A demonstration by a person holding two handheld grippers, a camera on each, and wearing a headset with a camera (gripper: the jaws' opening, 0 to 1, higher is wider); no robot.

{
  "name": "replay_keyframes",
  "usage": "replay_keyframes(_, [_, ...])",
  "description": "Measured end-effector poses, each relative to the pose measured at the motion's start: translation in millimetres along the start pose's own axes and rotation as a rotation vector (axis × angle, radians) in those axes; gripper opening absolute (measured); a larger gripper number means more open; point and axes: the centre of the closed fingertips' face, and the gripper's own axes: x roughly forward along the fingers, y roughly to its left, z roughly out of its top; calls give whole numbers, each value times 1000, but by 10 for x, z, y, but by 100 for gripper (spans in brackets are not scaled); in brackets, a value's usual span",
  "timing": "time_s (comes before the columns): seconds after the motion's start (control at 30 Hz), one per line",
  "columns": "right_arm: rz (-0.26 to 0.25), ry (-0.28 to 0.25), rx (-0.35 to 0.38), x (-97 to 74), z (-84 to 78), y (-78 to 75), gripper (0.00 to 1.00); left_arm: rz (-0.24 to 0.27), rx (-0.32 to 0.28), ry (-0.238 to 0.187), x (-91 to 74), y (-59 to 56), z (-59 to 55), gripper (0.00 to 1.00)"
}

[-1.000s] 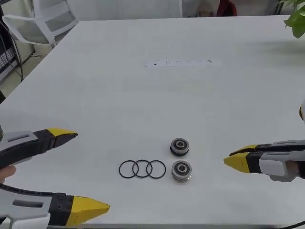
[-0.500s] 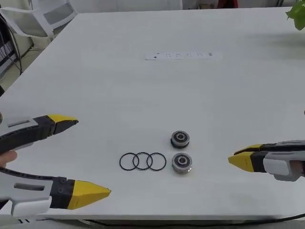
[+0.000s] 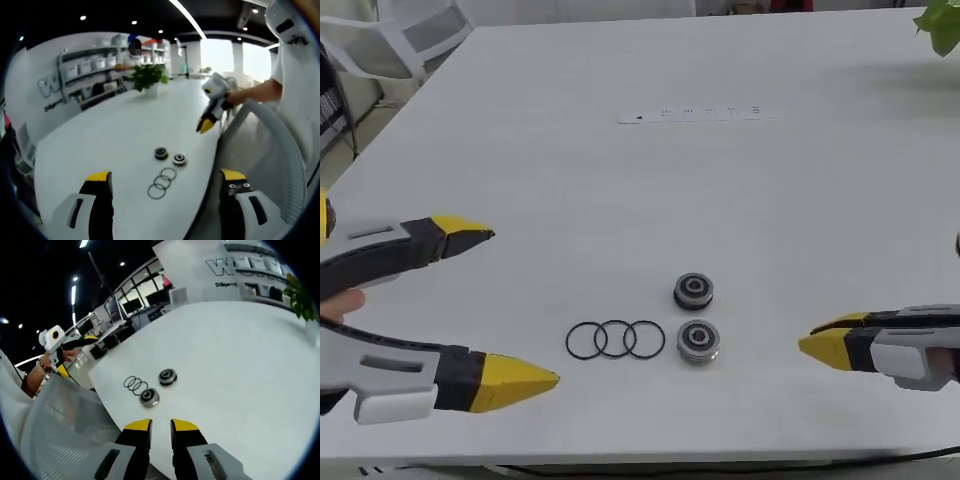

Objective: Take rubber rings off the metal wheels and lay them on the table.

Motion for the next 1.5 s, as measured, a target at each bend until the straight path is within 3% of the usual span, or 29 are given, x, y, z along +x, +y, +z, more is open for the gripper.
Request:
replay_keyframes(0.47, [2,3,28,53,-12,-98,12,-28,41,-8,176,81,163,88])
replay_keyframes(0.67, [18,3,32,98,25,-130,12,-48,47,4,271,101,152,87])
replay_keyframes(1.17, [64,30,25,354,127,-243,14,-116,63,27,617,215,159,84])
replay_keyframes(1.5, [74,28,-2,542,241,-307,16,-160,79,18,914,287,219,78])
